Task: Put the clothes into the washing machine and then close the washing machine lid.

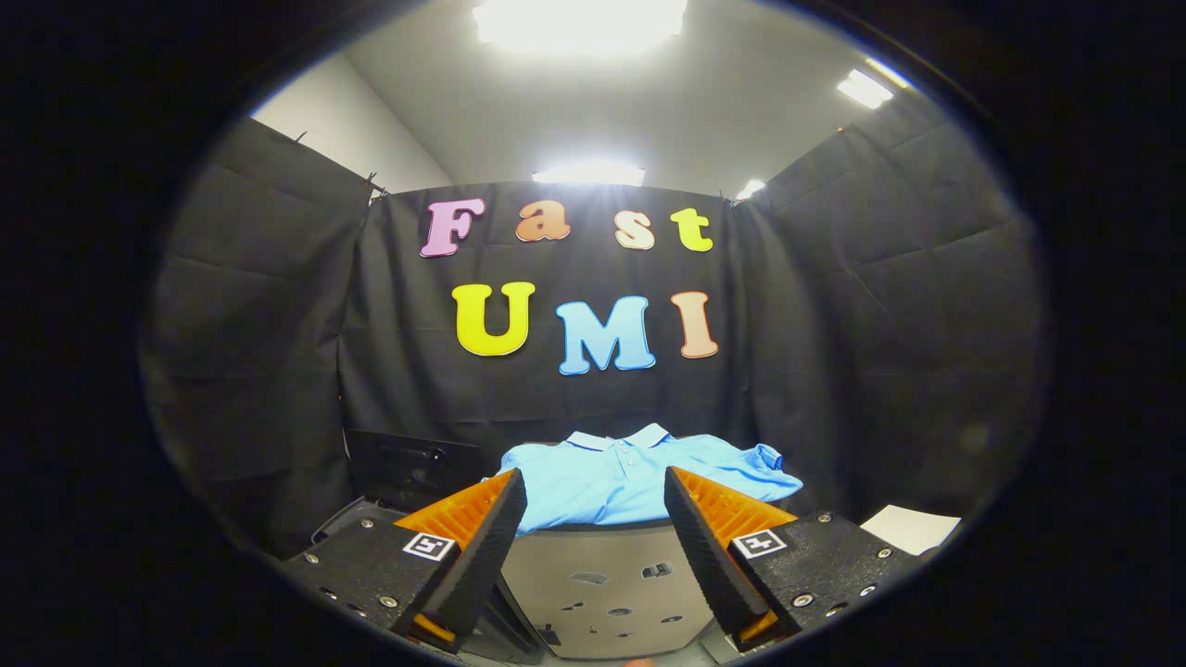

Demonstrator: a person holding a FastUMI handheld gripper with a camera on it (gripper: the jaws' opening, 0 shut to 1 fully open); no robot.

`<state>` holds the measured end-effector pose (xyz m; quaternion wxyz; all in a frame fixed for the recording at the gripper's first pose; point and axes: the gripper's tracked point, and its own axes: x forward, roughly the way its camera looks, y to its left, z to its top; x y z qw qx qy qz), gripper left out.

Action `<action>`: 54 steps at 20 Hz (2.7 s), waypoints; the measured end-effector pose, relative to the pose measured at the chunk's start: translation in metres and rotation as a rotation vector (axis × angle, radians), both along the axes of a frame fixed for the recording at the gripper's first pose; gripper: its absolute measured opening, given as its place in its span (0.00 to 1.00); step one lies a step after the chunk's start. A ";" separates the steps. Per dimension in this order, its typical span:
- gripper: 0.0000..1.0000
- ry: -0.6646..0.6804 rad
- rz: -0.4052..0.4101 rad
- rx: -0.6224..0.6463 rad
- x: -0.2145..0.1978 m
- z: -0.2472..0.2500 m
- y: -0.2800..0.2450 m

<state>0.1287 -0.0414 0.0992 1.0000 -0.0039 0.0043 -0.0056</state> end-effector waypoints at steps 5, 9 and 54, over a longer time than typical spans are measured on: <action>0.93 0.025 0.024 0.008 0.044 0.012 -0.005; 0.93 0.046 0.046 0.018 0.075 0.022 -0.008; 0.94 0.723 0.081 -0.045 0.284 -0.129 -0.048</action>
